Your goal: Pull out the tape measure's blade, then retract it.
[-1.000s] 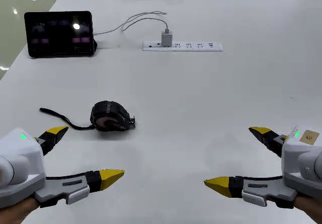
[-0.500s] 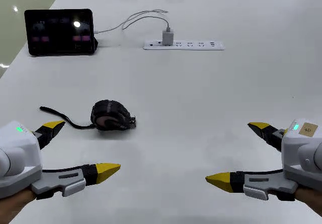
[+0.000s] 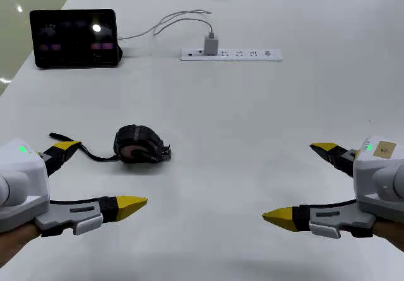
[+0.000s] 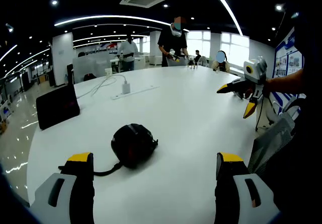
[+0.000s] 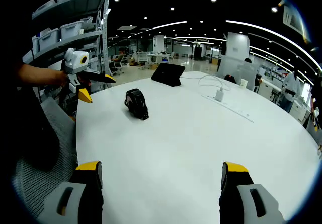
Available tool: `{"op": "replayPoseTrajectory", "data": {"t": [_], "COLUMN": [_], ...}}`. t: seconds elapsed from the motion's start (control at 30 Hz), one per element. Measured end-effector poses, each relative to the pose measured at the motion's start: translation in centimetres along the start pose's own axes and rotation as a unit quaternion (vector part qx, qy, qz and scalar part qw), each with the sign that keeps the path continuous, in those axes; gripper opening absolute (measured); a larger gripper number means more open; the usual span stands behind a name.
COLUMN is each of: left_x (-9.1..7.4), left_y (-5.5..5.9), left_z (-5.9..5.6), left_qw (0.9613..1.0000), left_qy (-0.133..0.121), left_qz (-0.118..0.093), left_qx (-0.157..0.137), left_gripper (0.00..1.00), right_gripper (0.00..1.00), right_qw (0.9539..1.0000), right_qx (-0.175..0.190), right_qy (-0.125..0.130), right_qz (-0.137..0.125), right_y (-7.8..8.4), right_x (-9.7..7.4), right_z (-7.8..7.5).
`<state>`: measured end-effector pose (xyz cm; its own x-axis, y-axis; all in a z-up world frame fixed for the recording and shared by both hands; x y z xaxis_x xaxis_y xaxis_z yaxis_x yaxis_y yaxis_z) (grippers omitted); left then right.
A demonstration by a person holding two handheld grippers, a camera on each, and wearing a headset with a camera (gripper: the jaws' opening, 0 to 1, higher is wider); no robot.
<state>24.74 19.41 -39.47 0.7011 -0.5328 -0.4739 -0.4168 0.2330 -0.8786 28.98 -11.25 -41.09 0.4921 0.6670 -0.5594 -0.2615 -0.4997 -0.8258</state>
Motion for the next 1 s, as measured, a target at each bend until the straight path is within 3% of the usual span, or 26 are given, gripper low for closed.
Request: {"op": "replayPoseTrajectory", "data": {"t": [0.57,1.0], "left_x": [0.9,1.5], "left_y": [-0.5,-0.9], "left_z": [1.7,3.4], "left_qw": [0.9990,0.9977], "left_qy": [0.024,0.037], "left_qz": [0.023,0.042], "left_qx": [0.028,0.038], "left_gripper": [0.99,0.99], "right_gripper": [0.97,0.97], "right_qw": [0.9989,0.9975], "right_qx": [-0.030,-0.046], "right_qy": [-0.029,-0.048], "right_qz": [0.019,0.025], "right_y": [0.2,-0.6], "right_x": [1.6,3.3], "right_z": [-1.2,-1.7]}}
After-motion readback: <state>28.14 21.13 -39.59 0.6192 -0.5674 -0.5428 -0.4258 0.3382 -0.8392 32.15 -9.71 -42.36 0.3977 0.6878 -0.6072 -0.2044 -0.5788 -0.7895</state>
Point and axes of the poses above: the centre of the closed fingertips' face, and the gripper's own axes: x roughly forward along the fingers, z roughly to its left, y roughly out of its underside, the point moved 4 cm from there along -x, roughly backward along the fingers, and after that the axes turned 6 degrees about y, right-handed, at the moved point
